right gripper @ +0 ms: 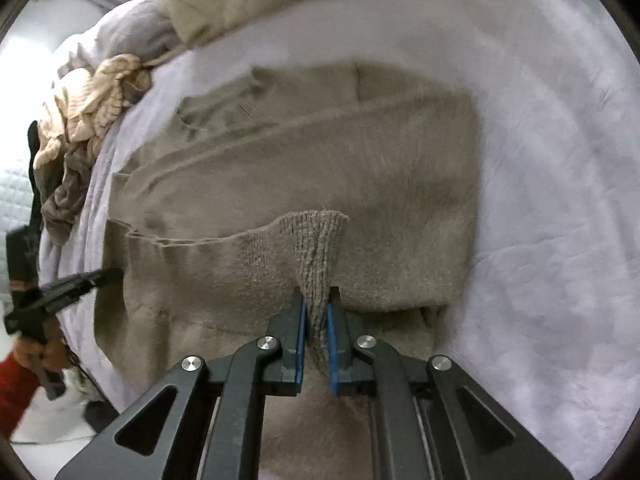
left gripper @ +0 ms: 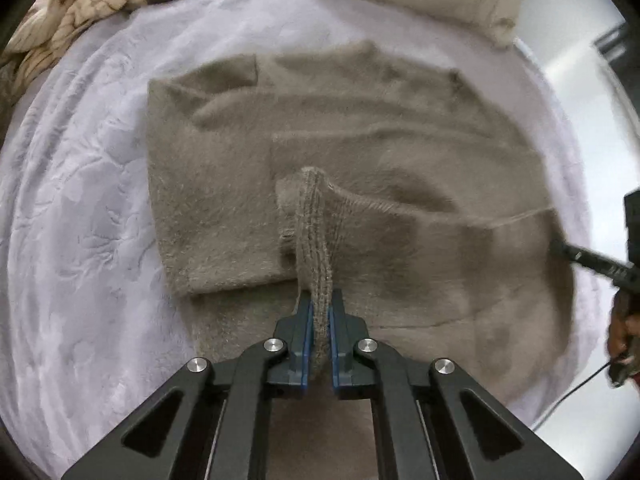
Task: Fold small clothes
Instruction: 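Lay the hem over the collar and open both tools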
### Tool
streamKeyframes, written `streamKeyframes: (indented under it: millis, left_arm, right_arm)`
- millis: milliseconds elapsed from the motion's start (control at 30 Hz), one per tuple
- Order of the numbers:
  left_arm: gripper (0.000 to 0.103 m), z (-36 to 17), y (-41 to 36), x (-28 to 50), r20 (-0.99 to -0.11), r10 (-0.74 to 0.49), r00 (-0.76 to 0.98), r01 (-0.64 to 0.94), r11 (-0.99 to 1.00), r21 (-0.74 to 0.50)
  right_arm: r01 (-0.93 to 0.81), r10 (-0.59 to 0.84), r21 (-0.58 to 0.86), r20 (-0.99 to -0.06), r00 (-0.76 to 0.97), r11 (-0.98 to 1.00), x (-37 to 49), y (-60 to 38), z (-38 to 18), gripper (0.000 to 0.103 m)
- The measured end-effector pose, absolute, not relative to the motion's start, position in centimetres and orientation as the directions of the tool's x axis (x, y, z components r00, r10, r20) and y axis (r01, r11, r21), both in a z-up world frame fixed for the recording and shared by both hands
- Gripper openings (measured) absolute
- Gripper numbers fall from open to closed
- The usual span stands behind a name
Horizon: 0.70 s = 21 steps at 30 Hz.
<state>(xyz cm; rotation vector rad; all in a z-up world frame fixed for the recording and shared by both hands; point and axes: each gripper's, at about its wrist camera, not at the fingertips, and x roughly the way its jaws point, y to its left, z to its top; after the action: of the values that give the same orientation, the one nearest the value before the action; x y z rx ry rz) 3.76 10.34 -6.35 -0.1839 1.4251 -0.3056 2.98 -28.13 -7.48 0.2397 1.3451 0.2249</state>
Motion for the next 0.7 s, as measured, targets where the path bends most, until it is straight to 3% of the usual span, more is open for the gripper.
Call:
streamKeyframes:
  millis: [167,367,700]
  left_arm:
    - [0.008,-1.5,12.7,3.7,-0.888,-0.388,0.246,0.048,0.92,-0.389]
    - [0.008,1.0,13.7,7.4,-0.859,-0.357,0.367,0.063,0.931,-0.359]
    - [0.008,-8.3,13.5,13.8,-0.926,-0.192,0.325,-0.035,0.976,-0.214]
  right_arm:
    - [-0.095,0.215,0.195,-0.922,0.322,0.976,3.2,-26.8,-2.0,0.01]
    - [-0.135,0.201,0.16,-0.893,0.402,0.978,8.9,-25.9,0.6,0.01]
    - [-0.107,0.16,0.134,-0.941,0.299,0.985,17.8,-25.9,-9.5,0.01]
